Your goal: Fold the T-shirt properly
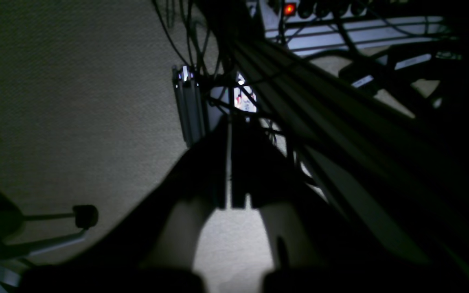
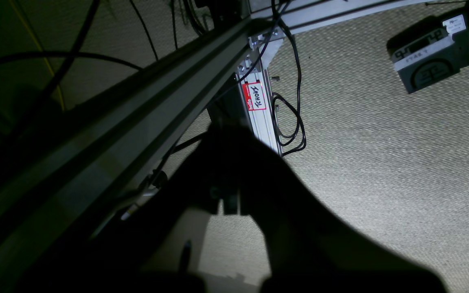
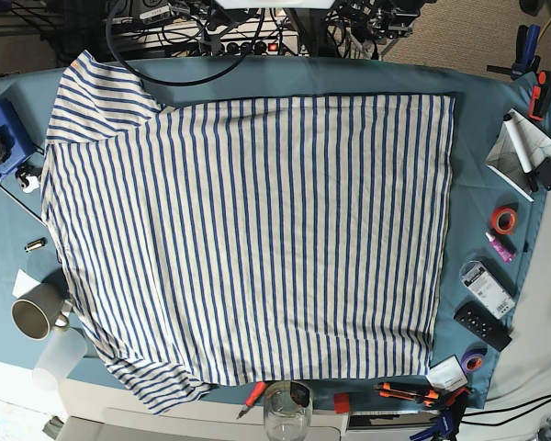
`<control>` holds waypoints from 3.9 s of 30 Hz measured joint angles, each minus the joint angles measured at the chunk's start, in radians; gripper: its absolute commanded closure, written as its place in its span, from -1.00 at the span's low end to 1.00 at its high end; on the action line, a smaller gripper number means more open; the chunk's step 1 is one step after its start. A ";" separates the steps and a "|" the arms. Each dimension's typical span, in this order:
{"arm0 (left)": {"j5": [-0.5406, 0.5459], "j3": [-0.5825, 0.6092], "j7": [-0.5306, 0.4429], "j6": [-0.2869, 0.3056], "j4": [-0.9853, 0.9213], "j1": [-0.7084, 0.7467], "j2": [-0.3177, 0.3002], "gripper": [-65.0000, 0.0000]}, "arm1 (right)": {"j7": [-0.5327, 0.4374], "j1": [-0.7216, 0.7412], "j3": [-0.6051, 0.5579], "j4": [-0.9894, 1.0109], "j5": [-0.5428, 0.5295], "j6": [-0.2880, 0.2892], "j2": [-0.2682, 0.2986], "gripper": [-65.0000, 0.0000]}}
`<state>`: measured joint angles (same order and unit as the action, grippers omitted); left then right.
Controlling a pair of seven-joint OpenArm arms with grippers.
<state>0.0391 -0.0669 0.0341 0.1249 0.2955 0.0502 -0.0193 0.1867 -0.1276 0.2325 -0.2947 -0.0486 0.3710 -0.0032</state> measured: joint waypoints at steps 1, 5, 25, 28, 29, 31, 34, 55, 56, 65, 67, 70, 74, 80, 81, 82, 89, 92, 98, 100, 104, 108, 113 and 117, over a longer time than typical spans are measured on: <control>0.000 0.000 0.000 0.000 0.000 0.000 0.000 1.00 | 0.000 0.000 0.000 0.000 0.000 0.000 0.000 1.00; 0.000 0.000 0.000 0.000 0.000 0.002 0.000 1.00 | 0.000 0.000 0.000 0.000 0.000 0.000 0.000 1.00; 0.005 0.000 0.115 0.003 0.039 0.031 -0.054 1.00 | 0.052 -0.014 0.000 -0.002 0.007 0.170 0.111 1.00; 0.037 -0.001 0.152 0.003 0.100 0.073 -0.088 1.00 | 0.049 -0.018 -0.003 -0.002 0.006 0.191 0.137 1.00; 0.050 -0.001 0.161 0.003 0.125 0.090 -0.099 1.00 | 0.051 -0.019 -0.003 -0.007 0.006 0.191 0.145 1.00; 0.080 -0.001 0.188 0.003 0.180 0.126 -0.119 1.00 | 0.068 -0.035 -0.003 -0.034 -0.001 0.191 0.157 1.00; 0.101 -0.001 0.195 0.003 0.265 0.182 -0.144 1.00 | 0.074 -0.089 -0.025 -0.111 0.005 0.190 0.161 1.00; 0.177 0.000 0.303 0.002 0.925 0.636 -0.175 1.00 | 0.262 -0.620 -0.306 -1.007 0.004 -0.073 0.246 1.00; 0.184 0.000 0.308 0.002 0.970 0.661 -0.175 1.00 | 0.265 -0.654 -0.305 -1.057 0.001 -0.071 0.259 1.00; 0.190 -0.042 0.439 0.004 1.410 0.868 -0.175 1.00 | 0.351 -0.890 -0.190 -1.512 -0.097 -0.068 0.283 1.00; 0.190 -0.074 0.439 0.004 1.497 0.906 -0.175 1.00 | 0.394 -0.913 -0.157 -1.595 -0.130 -0.065 0.282 1.00; 0.189 -0.135 0.484 0.007 1.615 0.952 -0.175 1.00 | 0.449 -0.937 -0.107 -1.701 -0.170 -0.065 0.283 1.00; 0.224 -0.232 0.554 0.085 1.755 0.967 -0.175 1.00 | 0.509 -0.945 -0.047 -1.827 -0.258 -0.067 0.283 1.00; 0.300 -0.351 0.601 0.112 1.880 0.969 -0.175 1.00 | 0.596 -0.945 0.012 -2.044 -0.339 -0.066 0.275 1.00; 0.303 -0.362 0.602 0.111 1.896 0.969 -0.175 1.00 | 0.584 -0.945 0.019 -2.055 -0.338 -0.061 0.275 1.00; 0.301 -0.369 0.600 0.111 1.910 0.969 -0.175 1.00 | 0.583 -0.944 0.019 -2.054 -0.312 -0.061 0.275 1.00; 0.303 -0.376 0.601 0.112 1.947 0.968 -0.175 1.00 | 0.582 -0.942 0.025 -2.044 -0.216 -0.057 0.274 0.22; 0.303 -0.376 0.601 0.112 1.947 0.968 -0.175 1.00 | 0.573 -0.941 0.025 -2.044 -0.213 -0.076 0.262 0.11; 0.303 -0.376 0.602 0.112 1.947 0.969 -0.176 1.00 | 0.649 -0.877 0.030 -2.044 -0.209 -0.204 0.210 0.11; 0.303 -0.376 0.601 0.112 1.947 0.968 -0.175 1.00 | 0.663 -0.838 0.057 -2.044 -0.178 -0.232 0.208 0.11; 0.303 -0.376 0.601 0.112 1.947 0.969 -0.175 1.00 | 0.670 -0.795 0.190 -2.044 -0.171 -0.247 0.208 0.11; 0.303 -0.376 0.601 0.112 1.947 0.968 -0.175 1.00 | 0.674 -0.780 0.348 -2.044 -0.191 -0.248 0.208 0.11; 0.303 -0.376 0.602 0.112 1.947 0.966 -0.175 1.00 | 0.673 -0.744 0.484 -2.044 -0.261 -0.225 0.204 0.11; 0.303 -0.376 0.602 0.112 1.947 0.966 -0.176 1.00 | 0.673 -0.657 0.518 -1.908 -0.312 -0.175 0.205 0.11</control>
<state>0.3416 -0.4427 0.6357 0.2371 2.2421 1.0161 -0.1951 0.8600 -0.7841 0.7502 -2.2024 -0.3611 0.1959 0.2016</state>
